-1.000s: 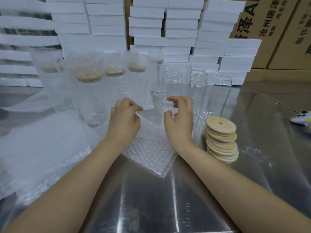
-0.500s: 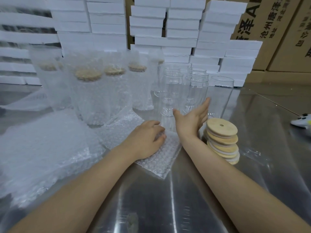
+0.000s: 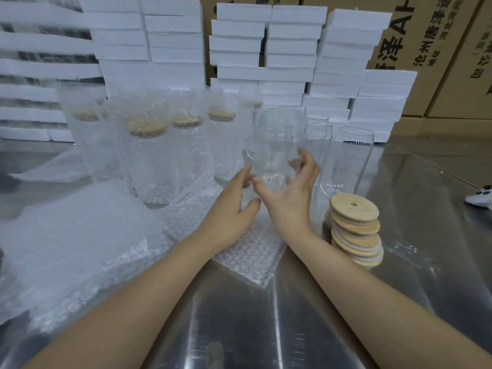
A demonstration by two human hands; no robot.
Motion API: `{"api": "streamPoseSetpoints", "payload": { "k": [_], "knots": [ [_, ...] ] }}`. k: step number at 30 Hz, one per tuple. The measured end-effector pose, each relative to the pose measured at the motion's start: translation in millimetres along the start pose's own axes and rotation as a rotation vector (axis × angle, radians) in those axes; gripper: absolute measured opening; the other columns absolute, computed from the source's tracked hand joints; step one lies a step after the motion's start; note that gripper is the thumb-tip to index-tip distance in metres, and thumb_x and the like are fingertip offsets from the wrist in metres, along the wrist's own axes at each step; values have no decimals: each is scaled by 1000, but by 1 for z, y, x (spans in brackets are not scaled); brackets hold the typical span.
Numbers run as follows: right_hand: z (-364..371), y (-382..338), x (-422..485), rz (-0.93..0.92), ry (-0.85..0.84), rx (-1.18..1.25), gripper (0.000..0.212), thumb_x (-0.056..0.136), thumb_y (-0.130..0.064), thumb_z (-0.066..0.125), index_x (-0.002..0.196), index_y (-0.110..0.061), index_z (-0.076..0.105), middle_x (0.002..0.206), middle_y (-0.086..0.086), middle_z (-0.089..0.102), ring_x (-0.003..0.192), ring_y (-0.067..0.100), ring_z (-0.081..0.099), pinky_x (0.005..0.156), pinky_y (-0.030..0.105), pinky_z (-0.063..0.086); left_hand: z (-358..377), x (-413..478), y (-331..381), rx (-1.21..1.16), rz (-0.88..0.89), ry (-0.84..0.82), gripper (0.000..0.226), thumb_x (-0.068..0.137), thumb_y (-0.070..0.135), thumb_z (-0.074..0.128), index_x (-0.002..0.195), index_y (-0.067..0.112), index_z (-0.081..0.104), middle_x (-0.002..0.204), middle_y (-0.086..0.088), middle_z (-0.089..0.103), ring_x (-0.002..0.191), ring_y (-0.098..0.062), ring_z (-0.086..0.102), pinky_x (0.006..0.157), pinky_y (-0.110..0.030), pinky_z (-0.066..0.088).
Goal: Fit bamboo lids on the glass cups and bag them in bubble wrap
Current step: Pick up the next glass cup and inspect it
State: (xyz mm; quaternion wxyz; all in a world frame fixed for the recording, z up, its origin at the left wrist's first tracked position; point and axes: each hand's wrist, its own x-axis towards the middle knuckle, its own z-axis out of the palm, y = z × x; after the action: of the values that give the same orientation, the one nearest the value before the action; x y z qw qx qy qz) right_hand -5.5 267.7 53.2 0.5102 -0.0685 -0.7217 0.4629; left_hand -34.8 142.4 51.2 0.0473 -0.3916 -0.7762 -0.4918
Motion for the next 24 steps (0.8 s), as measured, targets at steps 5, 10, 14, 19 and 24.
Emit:
{"api": "streamPoseSetpoints", "payload": {
  "k": [5, 10, 14, 19, 24],
  "knots": [
    [7, 3, 0, -96, -185, 26, 75, 67, -18, 79, 129, -24, 38, 123, -30, 40, 114, -8, 48, 88, 10, 42, -6, -4, 5, 3, 52, 32, 87, 83, 22, 51, 133, 64, -7, 126, 58, 9, 124, 24, 26, 96, 5, 23],
    [4, 10, -1, -117, -254, 54, 75, 67, -29, 81, 130, -29, 39, 121, -43, 36, 117, -12, 45, 89, 3, 37, -9, -1, -3, -6, 46, 1, 85, 85, 27, 49, 153, 25, -1, 149, 28, 13, 139, 8, 17, 115, -20, 21],
    [5, 8, 0, -84, -258, 84, 77, 70, -19, 83, 125, -38, 34, 119, -44, 36, 116, -11, 46, 88, 4, 39, -9, -1, -3, -3, 48, 26, 85, 86, 32, 50, 155, 21, 2, 150, 22, 17, 142, 1, 20, 111, -14, 20],
    [0, 8, -3, -112, -306, 132, 76, 75, -8, 76, 130, -35, 32, 127, -33, 40, 122, -1, 47, 99, 16, 41, -11, 0, -6, 0, 79, 39, 76, 97, 28, 52, 154, 31, 2, 156, 19, 15, 141, 8, 19, 112, -12, 19],
    [-8, -6, -5, -95, -357, 182, 81, 76, -30, 79, 141, -46, 34, 139, -16, 48, 131, 4, 43, 107, 31, 39, -13, -2, 3, -233, -15, 59, 74, 88, 51, 51, 144, 47, 3, 143, 24, 31, 118, 27, 33, 87, 2, 34]
  ]
}}
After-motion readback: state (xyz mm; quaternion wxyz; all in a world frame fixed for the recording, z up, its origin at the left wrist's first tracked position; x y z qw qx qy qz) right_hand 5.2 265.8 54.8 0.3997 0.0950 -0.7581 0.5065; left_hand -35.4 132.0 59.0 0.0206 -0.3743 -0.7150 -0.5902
